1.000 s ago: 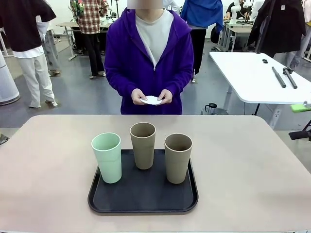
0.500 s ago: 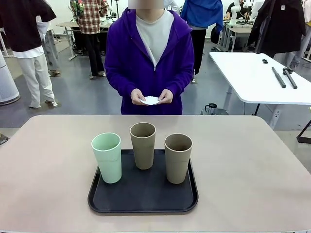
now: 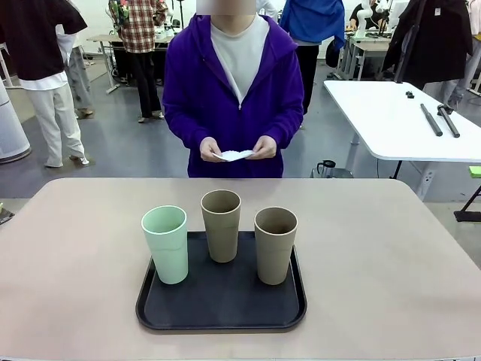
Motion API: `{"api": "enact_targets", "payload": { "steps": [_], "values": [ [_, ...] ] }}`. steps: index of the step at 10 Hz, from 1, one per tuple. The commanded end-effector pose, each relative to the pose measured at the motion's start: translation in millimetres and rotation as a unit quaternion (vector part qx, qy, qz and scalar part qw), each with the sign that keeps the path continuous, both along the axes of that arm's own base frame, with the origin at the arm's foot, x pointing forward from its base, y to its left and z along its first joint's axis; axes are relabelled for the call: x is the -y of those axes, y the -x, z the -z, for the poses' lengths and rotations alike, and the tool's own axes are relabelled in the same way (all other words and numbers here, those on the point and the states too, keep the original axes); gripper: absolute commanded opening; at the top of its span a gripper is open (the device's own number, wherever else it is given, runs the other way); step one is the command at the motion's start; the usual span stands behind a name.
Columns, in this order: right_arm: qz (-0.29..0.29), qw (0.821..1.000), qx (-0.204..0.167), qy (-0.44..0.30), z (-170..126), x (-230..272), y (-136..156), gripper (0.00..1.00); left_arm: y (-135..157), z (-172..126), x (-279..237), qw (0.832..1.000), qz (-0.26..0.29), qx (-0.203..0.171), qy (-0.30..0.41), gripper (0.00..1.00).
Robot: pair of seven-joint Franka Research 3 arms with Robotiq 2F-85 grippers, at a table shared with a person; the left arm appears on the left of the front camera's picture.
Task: Place coasters on the table and set cups on them.
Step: Pick up one Reusable plastic cup and place it on a coaster set by the human.
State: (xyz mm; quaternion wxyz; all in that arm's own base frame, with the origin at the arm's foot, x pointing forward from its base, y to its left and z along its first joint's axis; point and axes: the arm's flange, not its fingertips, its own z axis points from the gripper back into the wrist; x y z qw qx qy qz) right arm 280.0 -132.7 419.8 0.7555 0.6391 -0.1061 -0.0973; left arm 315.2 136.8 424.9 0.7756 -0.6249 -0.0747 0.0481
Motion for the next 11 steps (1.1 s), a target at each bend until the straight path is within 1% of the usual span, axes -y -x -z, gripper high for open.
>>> {"api": "enact_targets", "payload": {
  "steps": [1,11],
  "values": [
    [0.008,1.0,-0.004,-0.008,3.9,4.5,0.3,1.0,0.5,-1.6,0.0,1.0,-0.004,0.006,0.007,1.0],
    [0.008,1.0,-0.004,-0.008,3.9,4.5,0.3,1.0,0.5,-1.6,0.0,1.0,-0.004,0.006,0.007,1.0]
  ]
}}
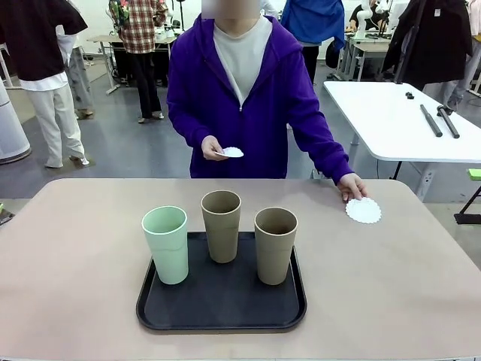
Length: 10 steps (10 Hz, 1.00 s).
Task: Place coasters on the table and set cups on them.
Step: Pick up one Reusable plastic cup and place it on a coaster set by the human.
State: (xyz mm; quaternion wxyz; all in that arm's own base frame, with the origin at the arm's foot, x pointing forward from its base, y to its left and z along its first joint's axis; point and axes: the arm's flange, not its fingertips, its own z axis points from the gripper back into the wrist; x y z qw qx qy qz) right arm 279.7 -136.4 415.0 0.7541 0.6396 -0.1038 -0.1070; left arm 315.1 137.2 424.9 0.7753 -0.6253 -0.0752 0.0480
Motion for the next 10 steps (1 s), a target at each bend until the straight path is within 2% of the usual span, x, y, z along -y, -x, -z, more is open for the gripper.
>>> {"api": "enact_targets", "payload": {
  "steps": [1,8,9,10],
  "values": [
    [0.002,1.0,0.004,-0.006,-0.9,0.9,-0.1,1.0,0.5,-1.6,0.3,1.0,-0.004,0.005,0.006,1.0],
    [0.0,1.0,0.0,0.0,0.0,0.0,0.0,1.0,0.5,-1.6,0.3,1.0,-0.004,0.005,0.006,1.0],
    [-0.057,0.994,0.044,0.078,-20.1,-6.2,-14.2,1.0,0.5,-1.6,0.3,1.0,-0.004,0.005,0.006,1.0],
    [-0.091,0.978,0.091,0.166,-40.0,-12.6,-28.7,1.0,0.5,-1.6,0.3,1.0,-0.004,0.005,0.006,1.0]
  ]
}}
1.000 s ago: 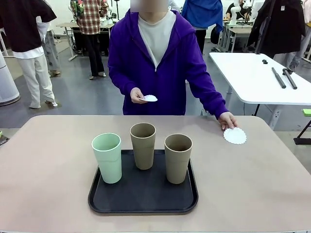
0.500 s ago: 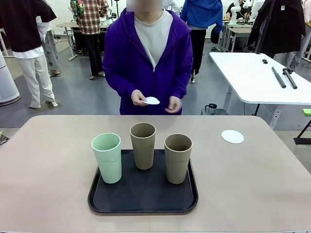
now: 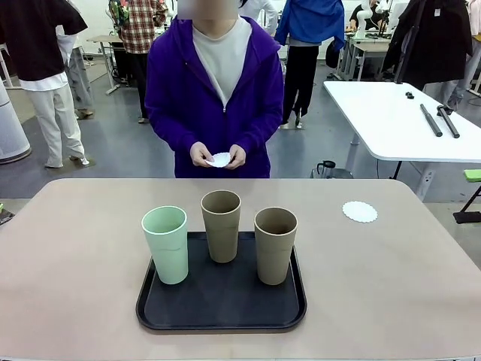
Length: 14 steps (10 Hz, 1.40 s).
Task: Place coasters on the table and set cups on them.
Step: Pick up one Reusable plastic cup and place it on a coaster set by the human.
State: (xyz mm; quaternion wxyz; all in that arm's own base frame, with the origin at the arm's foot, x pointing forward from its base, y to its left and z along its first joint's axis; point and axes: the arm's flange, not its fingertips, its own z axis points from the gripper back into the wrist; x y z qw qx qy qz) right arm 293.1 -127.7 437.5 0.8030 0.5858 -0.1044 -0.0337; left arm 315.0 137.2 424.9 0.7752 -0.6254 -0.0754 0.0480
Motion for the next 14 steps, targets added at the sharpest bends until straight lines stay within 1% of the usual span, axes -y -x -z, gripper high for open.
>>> {"api": "enact_targets", "payload": {
  "steps": [1,2,3,4,5,6,7,8,9,10,11,13,14],
  "values": [
    [-0.099,0.976,0.101,0.166,-39.3,-13.4,-26.8,1.0,0.4,-1.5,0.3,1.0,-0.004,0.005,0.006,1.0],
    [-0.149,0.947,0.129,0.254,-61.6,-29.4,-34.7,1.0,0.4,-1.5,0.3,1.0,-0.004,0.005,0.006,1.0],
    [-0.203,0.907,0.149,0.338,-79.5,-54.0,-38.4,1.0,0.4,-1.5,0.3,1.0,-0.004,0.005,0.006,1.0],
    [-0.262,0.853,0.177,0.415,-93.6,-87.5,-41.3,1.0,0.4,-1.5,0.3,1.0,-0.004,0.005,0.006,1.0],
    [-0.296,0.812,0.197,0.463,-98.8,-119.5,-44.4,1.0,0.4,-1.5,0.3,1.0,-0.004,0.005,0.006,1.0],
    [-0.314,0.777,0.201,0.507,-95.1,-150.6,-48.3,1.0,0.4,-1.5,0.3,1.0,-0.004,0.005,0.006,1.0],
    [-0.338,0.743,0.19,0.546,-86.3,-177.6,-49.8,1.0,0.4,-1.5,0.3,1.0,-0.004,0.005,0.006,1.0],
    [-0.362,0.711,0.189,0.572,-76.6,-201.1,-49.8,1.0,0.4,-1.5,0.3,1.0,-0.004,0.005,0.006,1.0],
    [-0.366,0.698,0.2,0.582,-71.3,-212.0,-52.3,1.0,0.4,-1.5,0.3,1.0,-0.004,0.005,0.006,1.0],
    [-0.37,0.712,0.206,0.56,-67.6,-214.3,-53.4,1.0,0.4,-1.5,0.3,1.0,-0.004,0.005,0.006,1.0],
    [-0.384,0.724,0.185,0.542,-87.8,-218.1,-46.7,1.0,0.4,-1.5,0.3,1.0,-0.004,0.005,0.006,1.0],
    [-0.384,0.724,0.185,0.542,-87.8,-218.1,-46.7,1.0,0.4,-1.5,0.3,1.0,-0.004,0.005,0.006,1.0],
    [-0.393,0.707,0.2,0.553,-80.2,-223.5,-48.4,1.0,0.4,-1.5,0.3,1.0,-0.004,0.005,0.006,1.0]
  ]
}}
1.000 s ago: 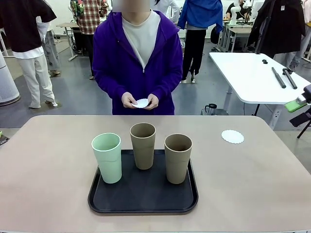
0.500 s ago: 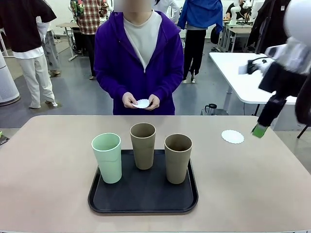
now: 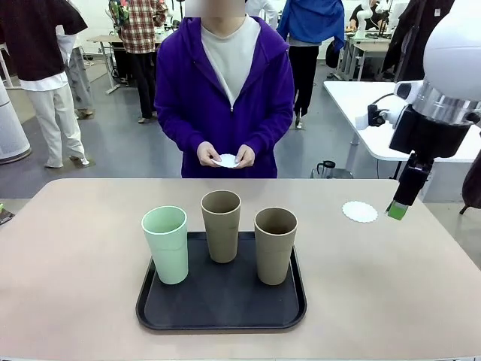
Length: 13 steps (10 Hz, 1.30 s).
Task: Place coasters on the table and set cups on them.
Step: Pick up one Reusable plastic cup and place it on a coaster set by the human.
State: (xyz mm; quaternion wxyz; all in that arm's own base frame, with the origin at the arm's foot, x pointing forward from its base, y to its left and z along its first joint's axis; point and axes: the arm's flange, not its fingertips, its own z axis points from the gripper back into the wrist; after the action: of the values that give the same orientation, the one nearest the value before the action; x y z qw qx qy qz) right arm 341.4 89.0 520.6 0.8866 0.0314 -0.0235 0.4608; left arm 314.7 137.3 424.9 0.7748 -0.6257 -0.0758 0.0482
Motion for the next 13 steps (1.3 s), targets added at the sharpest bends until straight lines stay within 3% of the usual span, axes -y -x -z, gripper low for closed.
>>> {"api": "enact_targets", "payload": {
  "steps": [1,2,4,6,7,9,11,12,13],
  "values": [
    [-0.197,0.975,-0.076,-0.075,18.1,7.0,-2.9,1.0,0.0,-1.5,0.4,1.0,-0.003,0.005,0.006,1.0],
    [-0.327,0.921,-0.105,-0.185,31.9,29.8,-17.6,1.0,0.0,-1.5,0.4,1.0,-0.003,0.005,0.006,1.0],
    [-0.433,0.842,-0.08,-0.312,50.2,55.1,-36.1,1.0,0.0,-1.5,0.4,1.0,-0.003,0.005,0.006,1.0],
    [-0.474,0.768,0.017,-0.431,67.4,75.7,-46.1,1.0,0.0,-1.5,0.4,1.0,-0.003,0.005,0.006,1.0],
    [-0.445,0.743,0.043,-0.498,83.5,81.9,-50.0,1.0,0.0,-1.5,0.4,1.0,-0.003,0.005,0.006,1.0],
    [-0.358,0.74,0.072,-0.565,114.9,80.5,-56.0,1.0,0.0,-1.5,0.4,1.0,-0.003,0.005,0.006,1.0],
    [-0.338,0.702,0.065,-0.623,133.5,72.2,-59.1,1.0,0.0,-1.5,0.4,1.0,-0.003,0.005,0.006,1.0],
    [-0.336,0.708,0.07,-0.618,136.2,71.3,-57.8,1.0,0.0,-1.5,0.4,1.0,-0.003,0.005,0.006,1.0],
    [-0.334,0.732,0.06,-0.591,139.3,65.8,-54.8,1.0,0.0,-1.5,0.4,1.0,-0.003,0.005,0.006,1.0]
  ]
}}
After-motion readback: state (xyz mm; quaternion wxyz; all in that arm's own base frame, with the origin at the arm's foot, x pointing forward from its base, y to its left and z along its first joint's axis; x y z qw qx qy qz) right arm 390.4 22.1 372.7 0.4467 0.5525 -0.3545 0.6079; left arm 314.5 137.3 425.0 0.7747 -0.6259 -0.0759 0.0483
